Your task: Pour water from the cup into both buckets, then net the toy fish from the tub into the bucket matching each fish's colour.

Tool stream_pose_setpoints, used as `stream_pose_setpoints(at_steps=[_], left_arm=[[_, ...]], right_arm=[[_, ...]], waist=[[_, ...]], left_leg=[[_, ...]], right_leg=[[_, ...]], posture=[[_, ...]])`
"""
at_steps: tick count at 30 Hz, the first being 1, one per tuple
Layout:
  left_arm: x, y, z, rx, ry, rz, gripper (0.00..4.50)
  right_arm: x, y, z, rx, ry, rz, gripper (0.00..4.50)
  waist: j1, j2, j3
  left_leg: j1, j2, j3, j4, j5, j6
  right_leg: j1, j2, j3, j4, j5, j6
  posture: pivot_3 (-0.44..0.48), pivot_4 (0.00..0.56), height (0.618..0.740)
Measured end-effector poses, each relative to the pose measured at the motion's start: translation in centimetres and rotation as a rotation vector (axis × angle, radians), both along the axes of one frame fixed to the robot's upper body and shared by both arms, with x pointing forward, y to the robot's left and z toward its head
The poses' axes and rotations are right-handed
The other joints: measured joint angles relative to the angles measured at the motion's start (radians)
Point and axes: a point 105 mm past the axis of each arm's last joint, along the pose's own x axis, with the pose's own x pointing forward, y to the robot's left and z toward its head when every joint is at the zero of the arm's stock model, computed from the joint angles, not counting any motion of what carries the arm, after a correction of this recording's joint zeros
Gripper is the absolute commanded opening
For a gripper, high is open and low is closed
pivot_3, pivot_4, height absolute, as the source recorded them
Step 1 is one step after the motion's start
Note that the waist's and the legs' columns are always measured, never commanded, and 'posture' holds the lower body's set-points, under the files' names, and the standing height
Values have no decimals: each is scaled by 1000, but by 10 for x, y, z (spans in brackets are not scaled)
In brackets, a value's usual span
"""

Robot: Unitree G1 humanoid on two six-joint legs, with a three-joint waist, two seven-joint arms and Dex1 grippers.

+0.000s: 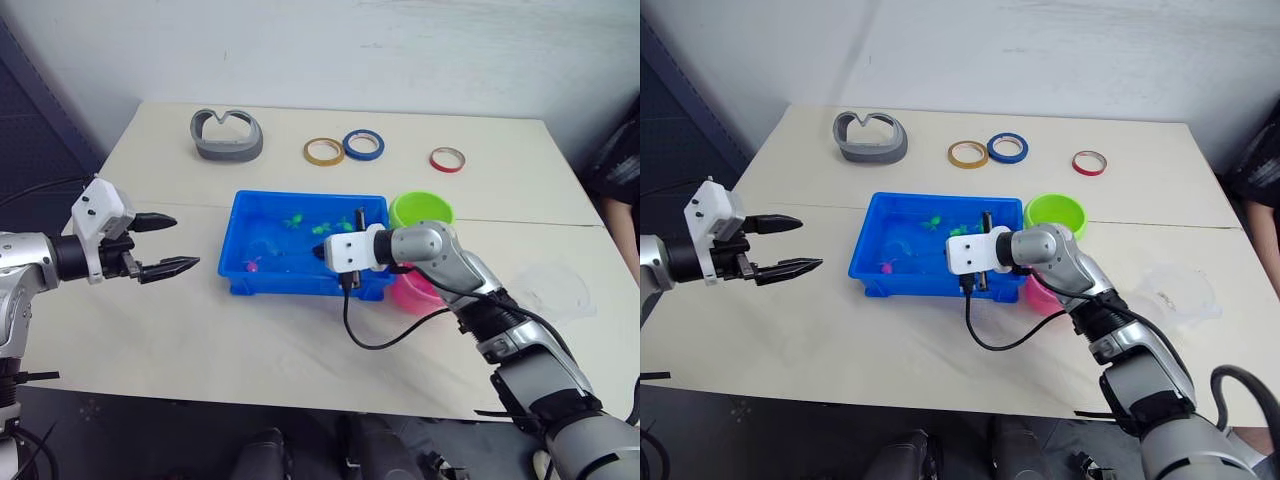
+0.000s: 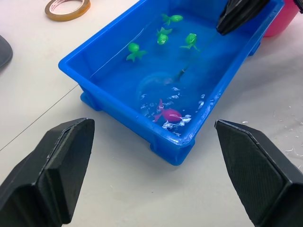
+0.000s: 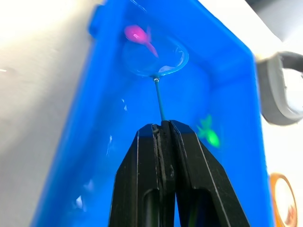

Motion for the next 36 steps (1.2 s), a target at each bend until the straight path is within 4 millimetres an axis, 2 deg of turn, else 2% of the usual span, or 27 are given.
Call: stream_pose_setpoints(at_steps=[5, 9, 13, 16, 20, 23, 27, 29, 33, 36], left_arm=[[0, 0, 0, 0, 0, 1, 4443], [0, 0, 0, -1, -1, 2, 4443], [0, -1, 1, -7, 0, -1, 4443], [3, -9, 7, -39, -21, -29, 4443], [12, -28, 22, -83, -59, -92, 4443], [16, -43, 25, -112, -54, -152, 4443], [20, -68, 30, -160, -42, -258, 4443], [22, -82, 30, -180, -30, -313, 4443], [23, -114, 33, -212, -25, -432, 4443], [22, -133, 37, -223, -23, -520, 4443]], right_arm=[[-3, 7, -1, 50, 116, -7, 0], [3, -1, 2, 197, 397, -159, 0], [2, -9, 10, 277, 537, -239, 0], [1, -22, 16, 320, 615, -297, 0], [-3, -36, 19, 398, 696, -371, 0], [-7, -49, 21, 436, 682, -413, 0], [-15, -68, 35, 516, 617, -452, 0], [-21, -81, 43, 551, 570, -481, 0], [-40, -119, 46, 606, 527, -589, 0], [-61, -143, 53, 654, 488, -646, 0]], waist=[[-1, 0, 0], [1, 0, 0], [3, 0, 0], [7, 0, 0], [23, 0, 0], [27, 0, 0], [30, 0, 0], [30, 0, 0], [37, 0, 0], [35, 0, 0]], left_leg=[[0, 0, 0, 0, 0, 0], [0, 0, 0, 0, 0, 0], [0, 0, 0, 0, 0, 0], [0, 0, -1, 0, 0, 0], [-1, 0, -1, -1, 0, 0], [-1, 0, 0, -1, 0, 0], [-1, 0, 0, -1, 0, 0], [-1, 0, -1, -1, 0, 0], [-2, 0, -1, -1, 0, 0], [-1, 0, -1, -1, 0, 0]], right_leg=[[0, 0, 0, 0, 0, 0], [0, 0, 0, 0, 0, 0], [0, 0, 0, 0, 0, 0], [0, 0, 0, 0, 0, 0], [0, 0, -1, -1, 0, 0], [0, 0, -1, -1, 0, 0], [0, 0, 0, -2, 0, 0], [0, 0, 0, -2, 0, 0], [0, 0, -1, -3, 0, 0], [0, 0, 0, -3, 0, 0]], posture=[[0, 150, 740], [0, 150, 740], [0, 150, 740], [0, 150, 740], [0, 150, 740], [0, 150, 740], [0, 150, 740], [0, 150, 740], [0, 150, 740], [0, 150, 740]])
